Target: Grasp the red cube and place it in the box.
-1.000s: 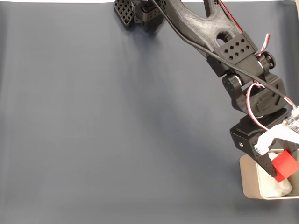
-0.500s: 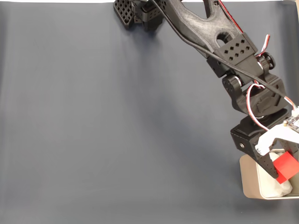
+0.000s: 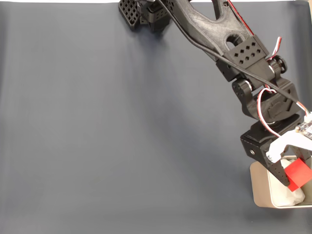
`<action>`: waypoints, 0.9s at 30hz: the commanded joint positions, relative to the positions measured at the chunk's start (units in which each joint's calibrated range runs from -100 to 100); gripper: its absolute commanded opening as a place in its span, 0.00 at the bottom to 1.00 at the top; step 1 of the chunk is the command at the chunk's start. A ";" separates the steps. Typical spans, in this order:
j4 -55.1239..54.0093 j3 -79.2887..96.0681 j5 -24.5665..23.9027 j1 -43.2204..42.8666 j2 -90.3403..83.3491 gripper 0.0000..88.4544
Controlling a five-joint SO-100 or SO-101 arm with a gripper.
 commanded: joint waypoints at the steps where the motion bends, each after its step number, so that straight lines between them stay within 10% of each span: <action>1: -0.97 -2.69 0.24 0.00 -1.13 0.31; 9: -2.28 -2.69 0.49 0.21 -1.65 0.53; 27: -4.33 -0.78 0.49 0.49 -2.34 0.54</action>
